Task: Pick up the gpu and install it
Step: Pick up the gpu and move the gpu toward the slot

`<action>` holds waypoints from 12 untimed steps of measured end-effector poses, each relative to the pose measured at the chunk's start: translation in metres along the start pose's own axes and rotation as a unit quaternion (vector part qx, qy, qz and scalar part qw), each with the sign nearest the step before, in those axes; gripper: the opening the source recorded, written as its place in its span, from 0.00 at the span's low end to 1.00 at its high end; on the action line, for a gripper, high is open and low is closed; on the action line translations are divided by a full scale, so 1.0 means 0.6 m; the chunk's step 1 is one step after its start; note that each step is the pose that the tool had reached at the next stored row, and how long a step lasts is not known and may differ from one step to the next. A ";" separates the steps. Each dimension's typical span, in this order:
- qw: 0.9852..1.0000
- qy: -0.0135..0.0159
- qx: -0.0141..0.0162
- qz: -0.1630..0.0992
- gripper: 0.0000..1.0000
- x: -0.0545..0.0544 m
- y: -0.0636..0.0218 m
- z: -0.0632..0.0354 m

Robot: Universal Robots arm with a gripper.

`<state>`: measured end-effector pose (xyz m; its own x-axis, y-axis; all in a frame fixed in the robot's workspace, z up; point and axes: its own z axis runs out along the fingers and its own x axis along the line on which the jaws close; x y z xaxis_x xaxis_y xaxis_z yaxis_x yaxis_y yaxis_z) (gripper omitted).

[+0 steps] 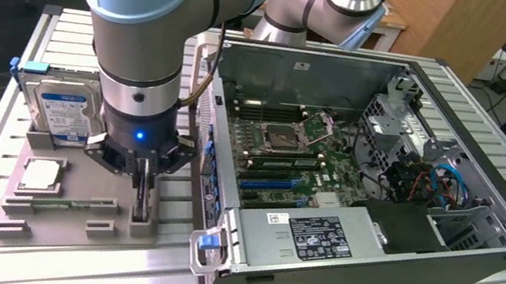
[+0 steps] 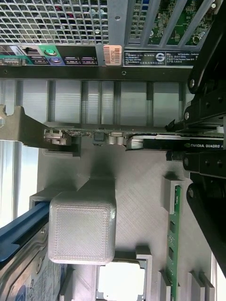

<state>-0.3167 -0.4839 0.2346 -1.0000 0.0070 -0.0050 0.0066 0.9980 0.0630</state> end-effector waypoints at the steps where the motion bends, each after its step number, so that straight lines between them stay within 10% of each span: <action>1: 1.000 0.000 0.000 0.000 0.26 0.000 0.000 0.000; 12: 1.000 0.000 0.000 0.000 0.26 0.000 0.000 0.000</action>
<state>-0.3167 -0.4839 0.2346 -1.0000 0.0070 -0.0051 0.0067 0.9980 0.0631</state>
